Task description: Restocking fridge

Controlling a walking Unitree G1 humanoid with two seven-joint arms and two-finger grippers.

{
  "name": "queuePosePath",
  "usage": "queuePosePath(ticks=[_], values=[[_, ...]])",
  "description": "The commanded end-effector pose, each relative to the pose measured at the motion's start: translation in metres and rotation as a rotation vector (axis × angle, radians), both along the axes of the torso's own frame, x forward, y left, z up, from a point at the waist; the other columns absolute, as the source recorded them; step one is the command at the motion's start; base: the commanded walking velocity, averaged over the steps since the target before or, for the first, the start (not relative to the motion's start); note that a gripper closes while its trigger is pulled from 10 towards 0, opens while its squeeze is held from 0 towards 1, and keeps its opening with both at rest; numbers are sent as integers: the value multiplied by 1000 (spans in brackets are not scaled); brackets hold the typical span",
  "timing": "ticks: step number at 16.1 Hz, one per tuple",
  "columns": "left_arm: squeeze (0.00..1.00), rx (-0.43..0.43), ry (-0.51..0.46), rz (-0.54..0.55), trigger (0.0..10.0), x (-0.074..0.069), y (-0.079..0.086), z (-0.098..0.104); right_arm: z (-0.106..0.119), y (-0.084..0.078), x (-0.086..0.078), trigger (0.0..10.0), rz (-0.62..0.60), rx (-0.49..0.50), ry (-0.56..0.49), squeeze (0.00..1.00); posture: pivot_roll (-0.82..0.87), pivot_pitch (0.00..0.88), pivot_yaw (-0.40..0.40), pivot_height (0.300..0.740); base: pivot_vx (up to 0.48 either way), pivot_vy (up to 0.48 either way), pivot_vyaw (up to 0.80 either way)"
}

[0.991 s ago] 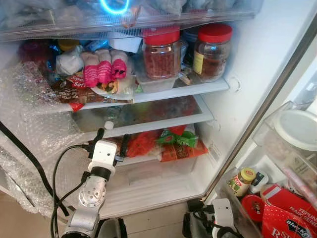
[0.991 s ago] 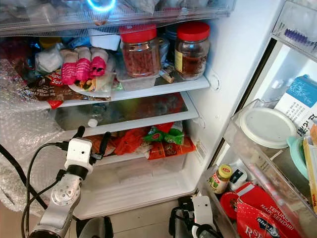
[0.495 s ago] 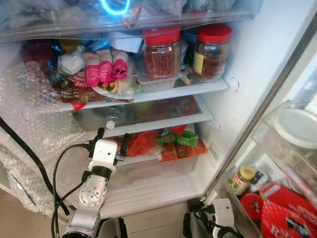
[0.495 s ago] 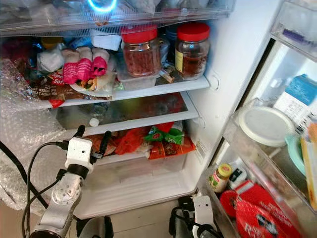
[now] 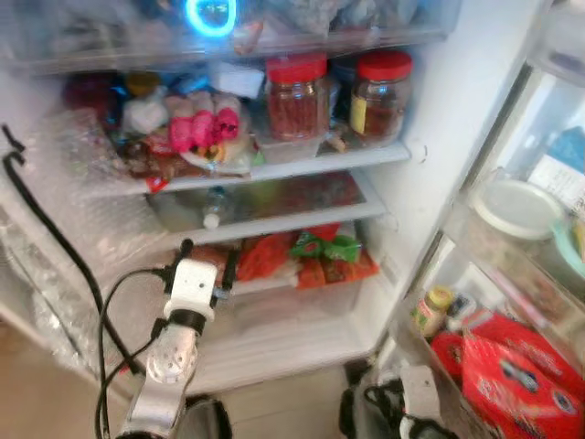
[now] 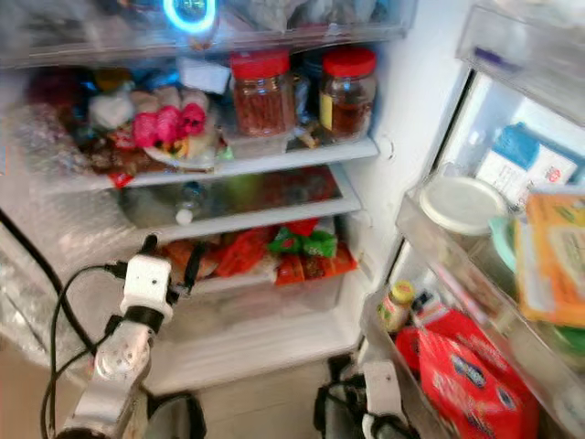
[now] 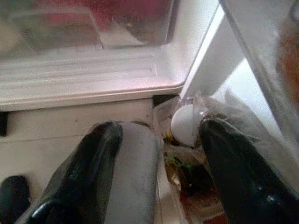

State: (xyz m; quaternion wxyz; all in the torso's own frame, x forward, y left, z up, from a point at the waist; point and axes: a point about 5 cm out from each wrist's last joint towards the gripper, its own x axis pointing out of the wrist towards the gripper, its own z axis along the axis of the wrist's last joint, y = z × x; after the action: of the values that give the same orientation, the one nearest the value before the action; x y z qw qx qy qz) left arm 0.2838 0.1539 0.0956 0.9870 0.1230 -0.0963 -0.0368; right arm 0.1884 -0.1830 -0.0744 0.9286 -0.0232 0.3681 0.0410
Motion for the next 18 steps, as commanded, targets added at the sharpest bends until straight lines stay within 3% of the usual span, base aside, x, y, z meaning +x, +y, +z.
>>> queuePosePath(ticks=[1,18], values=[[0,18,2,-2,10000,0,0,1,-16,6,-28,10000,-9,21,127,0,-123,41,6,603,-292,0,0],[0,9,62,57,10000,-2,9,-10,-16,5,-27,10000,-3,24,131,0,-120,52,2,603,-283,0,0]])
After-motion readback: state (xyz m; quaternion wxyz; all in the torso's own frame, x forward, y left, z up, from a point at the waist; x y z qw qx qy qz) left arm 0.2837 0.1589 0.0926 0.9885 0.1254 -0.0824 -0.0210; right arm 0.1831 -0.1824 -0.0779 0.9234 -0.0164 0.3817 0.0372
